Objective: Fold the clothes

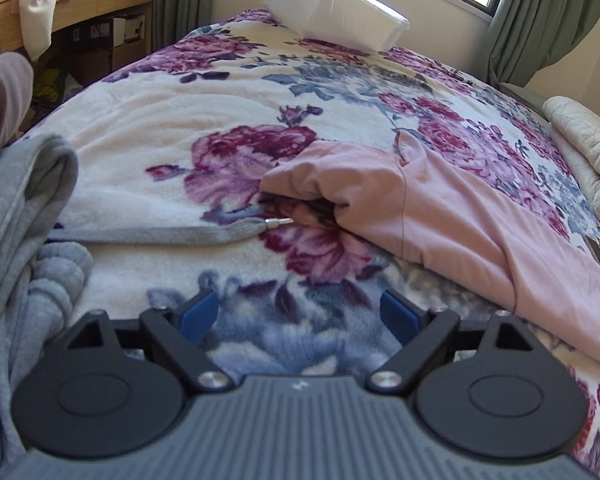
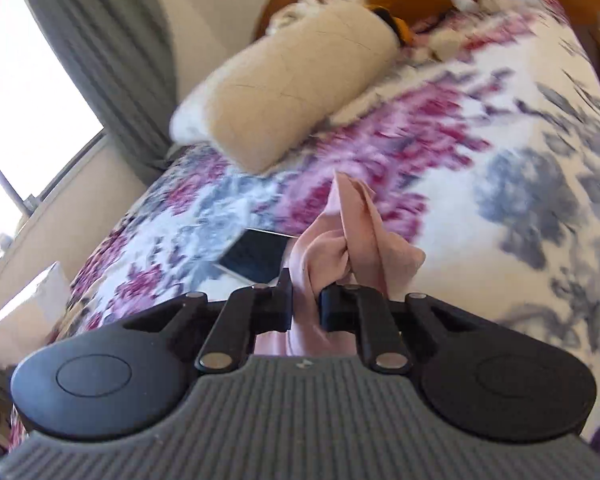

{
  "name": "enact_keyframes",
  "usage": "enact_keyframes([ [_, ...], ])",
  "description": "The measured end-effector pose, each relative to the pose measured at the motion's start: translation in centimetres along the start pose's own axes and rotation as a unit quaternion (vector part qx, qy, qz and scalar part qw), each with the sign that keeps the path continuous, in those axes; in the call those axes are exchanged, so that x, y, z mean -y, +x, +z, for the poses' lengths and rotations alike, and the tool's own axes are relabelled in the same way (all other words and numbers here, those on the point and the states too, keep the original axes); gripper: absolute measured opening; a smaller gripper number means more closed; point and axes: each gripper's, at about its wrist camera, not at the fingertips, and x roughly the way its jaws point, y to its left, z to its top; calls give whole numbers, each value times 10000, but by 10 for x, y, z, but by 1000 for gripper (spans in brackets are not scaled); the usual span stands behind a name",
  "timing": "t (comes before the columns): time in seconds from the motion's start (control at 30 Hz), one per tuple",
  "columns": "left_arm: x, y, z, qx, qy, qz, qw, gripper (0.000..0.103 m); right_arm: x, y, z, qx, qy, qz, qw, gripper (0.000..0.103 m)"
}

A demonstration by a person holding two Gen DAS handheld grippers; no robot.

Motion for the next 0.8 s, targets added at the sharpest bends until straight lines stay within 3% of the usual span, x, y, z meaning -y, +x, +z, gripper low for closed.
enact_keyframes([
  [0.1,1,-7,-2,91,53,-135,9999,88,-87,-9,-7,43,-919,705,9933,11],
  [0.17,2,-12,-3,191,39,-178,9997,89,-154,-14,-24,-86,-1438,1373,9800,11],
  [0.23,0,-14,-5,199,10,-227,9995,89,-209,-17,-52,-373,-1906,2027,9598,11],
  [0.33,-7,-14,-5,154,-74,-211,9996,89,-268,-14,-93,-1135,-2489,2890,9174,20],
  [0.4,-14,-17,-4,153,-111,-154,9997,89,-288,-7,-123,-2030,-2605,3430,8794,50],
  [0.47,-23,-21,-4,199,-142,-75,9997,89,-283,-16,-133,-2141,-2738,3456,8716,67],
  [0.53,-31,-23,-4,222,-165,-5,9996,89,-259,-30,-133,-2044,-2611,3471,8773,74],
  [0.63,-38,-18,-3,196,-209,100,9995,89,-202,-47,-121,-1902,-1887,3286,9057,86],
  [0.73,-38,-11,0,144,-235,140,9995,89,-123,-34,-104,-1619,-716,2086,9618,88],
  [0.8,-35,-11,2,128,-204,142,9996,89,-73,-4,-101,-1835,342,1315,9736,89],
])
